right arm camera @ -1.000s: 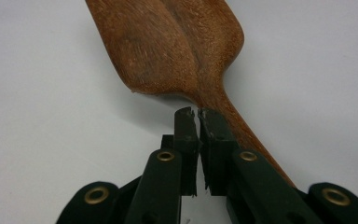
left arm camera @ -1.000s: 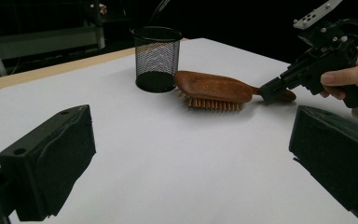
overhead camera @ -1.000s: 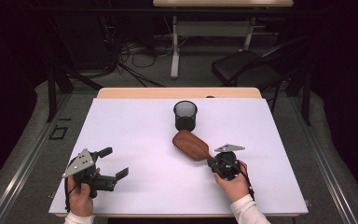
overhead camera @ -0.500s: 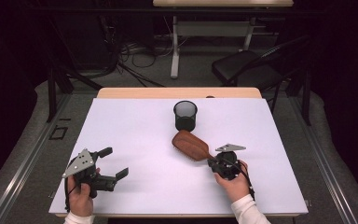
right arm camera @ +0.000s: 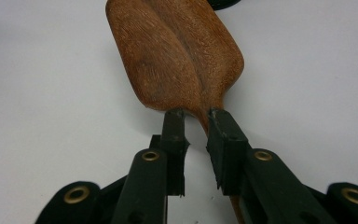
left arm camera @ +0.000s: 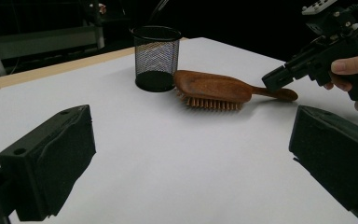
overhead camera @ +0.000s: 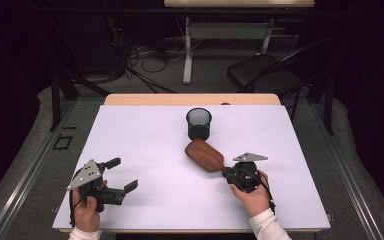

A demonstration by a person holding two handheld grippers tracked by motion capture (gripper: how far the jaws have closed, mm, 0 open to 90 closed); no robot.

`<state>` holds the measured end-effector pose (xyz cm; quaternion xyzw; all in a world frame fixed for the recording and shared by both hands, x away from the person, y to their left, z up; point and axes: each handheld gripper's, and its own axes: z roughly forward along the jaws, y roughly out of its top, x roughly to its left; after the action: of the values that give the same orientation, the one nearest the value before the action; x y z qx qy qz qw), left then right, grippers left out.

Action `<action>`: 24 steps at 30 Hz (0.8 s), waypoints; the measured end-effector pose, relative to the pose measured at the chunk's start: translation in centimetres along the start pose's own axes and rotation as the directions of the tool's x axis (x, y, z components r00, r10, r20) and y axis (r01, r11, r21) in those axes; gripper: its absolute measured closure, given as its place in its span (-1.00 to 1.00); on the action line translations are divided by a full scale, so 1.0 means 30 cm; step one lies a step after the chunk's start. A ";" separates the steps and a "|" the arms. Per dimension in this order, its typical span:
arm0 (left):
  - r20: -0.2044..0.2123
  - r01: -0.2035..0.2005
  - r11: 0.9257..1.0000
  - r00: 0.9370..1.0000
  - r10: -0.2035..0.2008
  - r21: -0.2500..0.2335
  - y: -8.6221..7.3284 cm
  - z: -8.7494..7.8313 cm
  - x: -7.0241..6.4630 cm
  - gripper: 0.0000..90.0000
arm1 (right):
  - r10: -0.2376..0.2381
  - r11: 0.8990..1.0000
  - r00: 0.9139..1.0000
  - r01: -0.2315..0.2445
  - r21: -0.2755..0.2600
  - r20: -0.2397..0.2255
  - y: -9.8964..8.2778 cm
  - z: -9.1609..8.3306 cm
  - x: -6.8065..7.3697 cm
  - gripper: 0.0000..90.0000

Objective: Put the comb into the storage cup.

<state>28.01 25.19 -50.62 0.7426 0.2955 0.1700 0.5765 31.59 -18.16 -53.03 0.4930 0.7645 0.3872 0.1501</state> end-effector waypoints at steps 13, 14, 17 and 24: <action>0.001 0.002 1.000 1.000 -0.002 -0.001 0.000 0.000 0.000 -0.99 | -0.035 0.999 0.999 0.035 -0.021 0.006 0.016 -0.012 -0.001 0.20; 0.001 0.002 1.000 1.000 -0.002 -0.001 0.000 0.000 0.000 -0.99 | -0.033 0.999 0.999 0.033 -0.022 0.003 0.018 -0.013 -0.001 0.17; 0.001 0.000 1.000 1.000 0.000 0.000 0.000 0.000 -0.001 -0.99 | -0.050 0.999 0.999 0.050 -0.021 -0.006 0.023 -0.013 -0.007 0.02; 0.000 0.004 1.000 1.000 -0.004 -0.001 0.000 0.000 -0.001 -0.99 | -0.071 0.996 0.997 0.070 -0.052 -0.014 0.034 -0.016 -0.013 -0.21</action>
<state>27.99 25.18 -50.63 0.7417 0.2970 0.1688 0.5772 32.13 -18.49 -52.03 0.4586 0.7725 0.4051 0.1701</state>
